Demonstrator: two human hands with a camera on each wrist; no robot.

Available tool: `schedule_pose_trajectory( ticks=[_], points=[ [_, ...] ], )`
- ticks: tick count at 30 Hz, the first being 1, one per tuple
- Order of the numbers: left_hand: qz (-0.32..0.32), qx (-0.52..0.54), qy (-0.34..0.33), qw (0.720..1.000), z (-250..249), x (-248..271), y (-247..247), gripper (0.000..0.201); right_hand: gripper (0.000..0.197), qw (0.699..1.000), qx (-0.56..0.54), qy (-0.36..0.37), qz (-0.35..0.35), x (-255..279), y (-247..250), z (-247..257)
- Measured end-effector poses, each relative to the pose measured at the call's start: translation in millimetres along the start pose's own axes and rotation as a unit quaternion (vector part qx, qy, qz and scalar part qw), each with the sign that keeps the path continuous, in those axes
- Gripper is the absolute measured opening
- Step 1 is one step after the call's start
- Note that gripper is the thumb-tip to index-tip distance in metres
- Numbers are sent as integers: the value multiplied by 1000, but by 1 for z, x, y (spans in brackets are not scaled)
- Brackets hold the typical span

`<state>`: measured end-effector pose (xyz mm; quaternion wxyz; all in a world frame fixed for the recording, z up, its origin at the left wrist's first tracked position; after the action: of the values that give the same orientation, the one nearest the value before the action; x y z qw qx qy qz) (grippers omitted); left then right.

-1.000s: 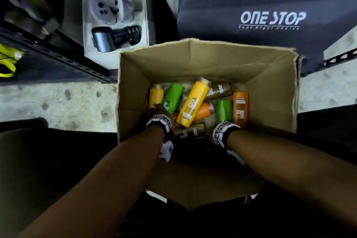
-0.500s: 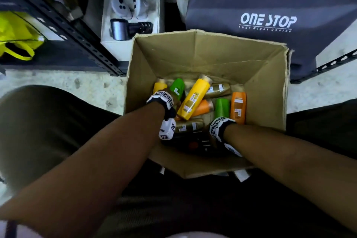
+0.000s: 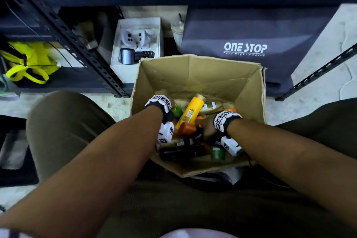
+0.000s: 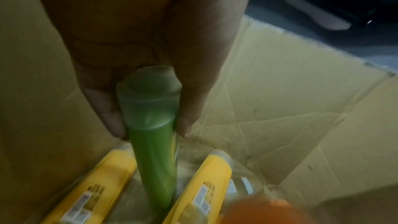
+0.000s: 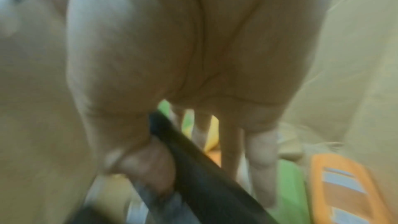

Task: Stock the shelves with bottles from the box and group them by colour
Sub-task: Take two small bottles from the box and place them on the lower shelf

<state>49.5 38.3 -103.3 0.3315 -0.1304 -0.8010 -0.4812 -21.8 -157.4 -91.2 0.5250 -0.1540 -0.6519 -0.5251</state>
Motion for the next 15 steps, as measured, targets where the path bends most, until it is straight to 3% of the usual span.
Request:
schedule_pose_trajectory(
  ticks=[1,4,5,8,11,13,15],
  points=[
    [-16,33,-10,999,-1,4,5,9,72,1000,-24,-6,-5,4,2,-1],
    [-88,90,-36,991,-10,19,21,43,96,993,-105,-31,-38,10,12,-4],
    [-99,98,-43,989,-13,26,27,46,92,989,-132,-39,-60,14,17,-4],
    [-143,123,-46,981,-18,42,44,47,50,972,-187,-52,-129,25,25,-5],
    [-180,161,-40,970,-22,60,64,55,34,951,-250,-46,-177,36,31,-7],
    [-201,200,-49,958,-27,71,76,55,42,931,-297,-38,-210,45,34,-8],
    [-227,231,-61,944,-33,85,89,54,69,905,-333,-33,-262,56,41,-8]
  ],
)
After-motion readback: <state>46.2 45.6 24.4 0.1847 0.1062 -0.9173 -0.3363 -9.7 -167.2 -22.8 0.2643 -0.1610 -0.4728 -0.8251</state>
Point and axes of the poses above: each hand's wrist, its own x-axis away from the middle knuckle, its own y-axis out of the back of the hand, z = x × y, the point moved 4 cm from there along -x, towards the middle knuckle, and after that the axes turned 12 degrees about x, right-handed, at the moved point
